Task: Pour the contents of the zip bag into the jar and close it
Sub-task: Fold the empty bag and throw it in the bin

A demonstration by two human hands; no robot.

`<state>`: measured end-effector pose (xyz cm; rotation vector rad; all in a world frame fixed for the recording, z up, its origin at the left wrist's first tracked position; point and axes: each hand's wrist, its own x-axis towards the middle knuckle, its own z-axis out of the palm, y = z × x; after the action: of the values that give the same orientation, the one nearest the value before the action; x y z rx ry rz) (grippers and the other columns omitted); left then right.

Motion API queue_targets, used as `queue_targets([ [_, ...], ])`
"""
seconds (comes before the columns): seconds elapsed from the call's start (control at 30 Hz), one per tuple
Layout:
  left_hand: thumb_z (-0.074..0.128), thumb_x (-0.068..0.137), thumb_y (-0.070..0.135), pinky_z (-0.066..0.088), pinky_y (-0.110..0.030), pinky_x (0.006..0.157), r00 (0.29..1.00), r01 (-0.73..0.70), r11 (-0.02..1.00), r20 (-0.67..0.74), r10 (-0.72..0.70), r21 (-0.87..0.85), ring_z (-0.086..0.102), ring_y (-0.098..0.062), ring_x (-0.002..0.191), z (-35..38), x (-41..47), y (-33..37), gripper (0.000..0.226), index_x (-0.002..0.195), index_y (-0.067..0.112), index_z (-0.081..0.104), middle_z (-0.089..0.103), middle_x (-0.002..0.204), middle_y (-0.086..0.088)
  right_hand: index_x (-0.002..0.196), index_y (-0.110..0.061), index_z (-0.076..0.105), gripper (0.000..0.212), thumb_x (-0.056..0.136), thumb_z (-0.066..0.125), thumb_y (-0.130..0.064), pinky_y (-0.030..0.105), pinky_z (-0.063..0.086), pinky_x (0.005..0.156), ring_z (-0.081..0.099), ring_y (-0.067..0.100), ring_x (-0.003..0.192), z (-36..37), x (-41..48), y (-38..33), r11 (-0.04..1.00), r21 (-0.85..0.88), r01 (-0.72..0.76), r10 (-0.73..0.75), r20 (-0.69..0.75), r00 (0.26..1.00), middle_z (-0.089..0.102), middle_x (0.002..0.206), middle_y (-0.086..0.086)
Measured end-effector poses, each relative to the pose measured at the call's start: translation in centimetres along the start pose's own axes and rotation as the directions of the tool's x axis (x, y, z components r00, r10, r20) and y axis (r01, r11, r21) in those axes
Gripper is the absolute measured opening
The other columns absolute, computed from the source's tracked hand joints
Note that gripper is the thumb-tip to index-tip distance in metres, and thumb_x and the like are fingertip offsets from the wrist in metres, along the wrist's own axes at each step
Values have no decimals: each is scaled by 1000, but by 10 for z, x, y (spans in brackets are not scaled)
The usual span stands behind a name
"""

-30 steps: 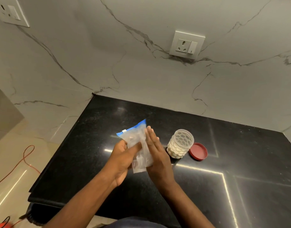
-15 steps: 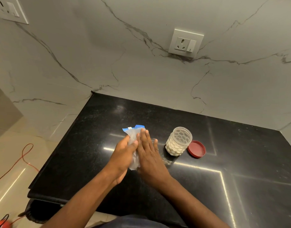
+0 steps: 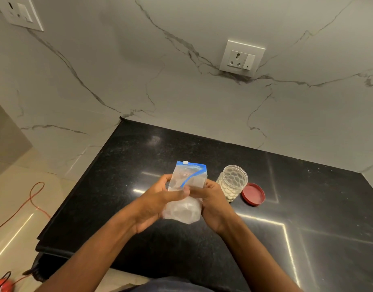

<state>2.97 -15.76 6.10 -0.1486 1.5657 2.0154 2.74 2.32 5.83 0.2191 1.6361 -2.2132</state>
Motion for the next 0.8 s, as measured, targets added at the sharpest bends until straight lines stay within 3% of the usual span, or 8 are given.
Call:
queue_targets([
  [0.23,64,102,10,66,-36,71,973,68,993,-213,-88,-99,80,-26,88,-1,7,-9,20,115,4,78,79,112,-22,114,-7,81,39,93,58,17,35,59,99,74,23,117,-7,3,10,829,-384,406,-399,100,911,80,120,6],
  [0.33,60,106,16,66,-35,69,968,41,975,-235,-93,-218,80,-26,85,-3,7,-11,28,98,4,84,79,107,-25,128,-15,76,62,82,57,23,32,49,113,60,14,137,-13,3,15,464,-654,598,-481,381,790,67,143,-3],
  [0.43,54,104,54,60,-48,98,986,70,934,-117,-118,-351,75,-35,113,-10,4,-12,58,114,3,80,76,120,-25,138,-26,69,66,84,70,12,40,53,109,53,22,144,-22,6,21,-23,-747,664,-419,611,672,59,151,-9],
  [0.53,66,102,39,57,-47,105,999,32,962,1,-32,-271,69,-36,125,-13,1,-14,39,122,7,78,71,132,-24,140,-26,67,61,87,56,3,48,54,106,52,26,144,-26,7,20,-140,-742,655,-365,654,662,55,156,-4],
  [0.6,72,95,13,62,-40,95,1000,-6,958,-29,-2,-287,71,-36,122,-12,-1,-16,29,121,4,77,71,131,-25,139,-25,69,60,87,51,-2,40,47,116,48,19,147,-27,7,20,61,-768,638,-405,565,719,50,161,-2],
  [0.67,71,89,3,65,-38,86,992,-34,944,-128,-9,-329,74,-35,115,-12,-4,-18,36,125,0,73,75,124,-23,140,-27,66,56,90,59,-2,35,47,115,50,15,146,-27,4,18,536,-673,510,-384,343,857,48,162,-4],
  [0.73,68,91,-1,66,-37,81,973,-80,938,-232,-1,-338,77,-32,111,-13,-9,-18,37,127,4,70,78,120,-19,143,-32,60,64,85,72,-9,42,58,103,62,20,134,-28,-1,13,921,-289,262,-209,203,957,57,154,-2],
  [0.8,67,94,-2,66,-35,79,948,-141,941,-316,39,-306,78,-29,109,-15,-17,-19,33,125,9,70,79,118,-15,145,-32,55,69,80,79,-26,52,58,100,67,30,128,-27,0,14,1000,-13,-4,7,223,975,65,145,5],
])
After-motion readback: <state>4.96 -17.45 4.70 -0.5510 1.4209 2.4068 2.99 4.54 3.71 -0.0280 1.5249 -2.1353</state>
